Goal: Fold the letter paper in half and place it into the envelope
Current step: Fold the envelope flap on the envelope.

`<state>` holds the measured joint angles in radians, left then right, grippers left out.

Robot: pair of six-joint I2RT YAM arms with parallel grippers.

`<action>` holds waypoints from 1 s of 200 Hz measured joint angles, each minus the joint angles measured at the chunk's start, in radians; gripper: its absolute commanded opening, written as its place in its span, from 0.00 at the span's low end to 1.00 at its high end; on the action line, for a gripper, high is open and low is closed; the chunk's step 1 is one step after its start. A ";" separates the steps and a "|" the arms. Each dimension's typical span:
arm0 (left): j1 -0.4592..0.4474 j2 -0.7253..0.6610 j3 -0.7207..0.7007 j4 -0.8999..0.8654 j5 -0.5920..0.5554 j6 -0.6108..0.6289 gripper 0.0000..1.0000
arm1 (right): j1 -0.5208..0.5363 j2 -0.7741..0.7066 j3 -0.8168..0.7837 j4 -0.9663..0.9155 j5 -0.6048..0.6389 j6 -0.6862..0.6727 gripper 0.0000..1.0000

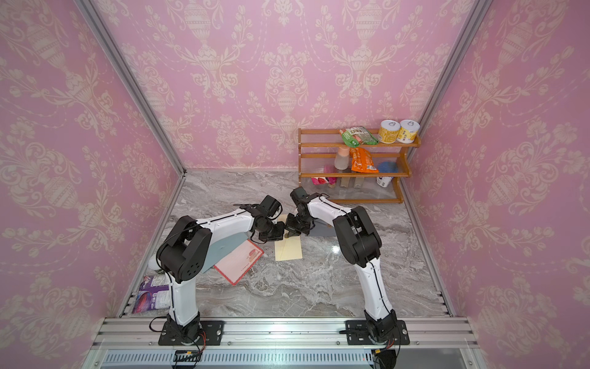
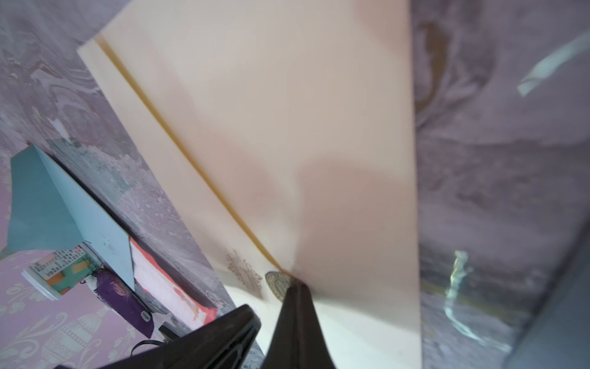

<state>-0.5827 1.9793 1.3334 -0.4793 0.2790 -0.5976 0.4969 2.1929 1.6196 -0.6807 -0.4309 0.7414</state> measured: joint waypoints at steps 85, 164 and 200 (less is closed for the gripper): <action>-0.001 0.043 0.009 0.036 0.019 -0.032 0.00 | -0.011 -0.033 -0.045 0.009 0.027 0.014 0.00; -0.001 0.046 0.017 0.036 0.026 -0.031 0.00 | -0.018 -0.134 -0.177 -0.039 0.109 -0.032 0.00; -0.002 0.059 0.045 0.008 0.027 -0.029 0.00 | -0.023 -0.136 -0.187 -0.024 0.091 -0.032 0.00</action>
<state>-0.5850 2.0384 1.3781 -0.4717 0.3058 -0.6270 0.4736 2.0567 1.4330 -0.7044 -0.3401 0.7097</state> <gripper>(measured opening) 0.038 0.033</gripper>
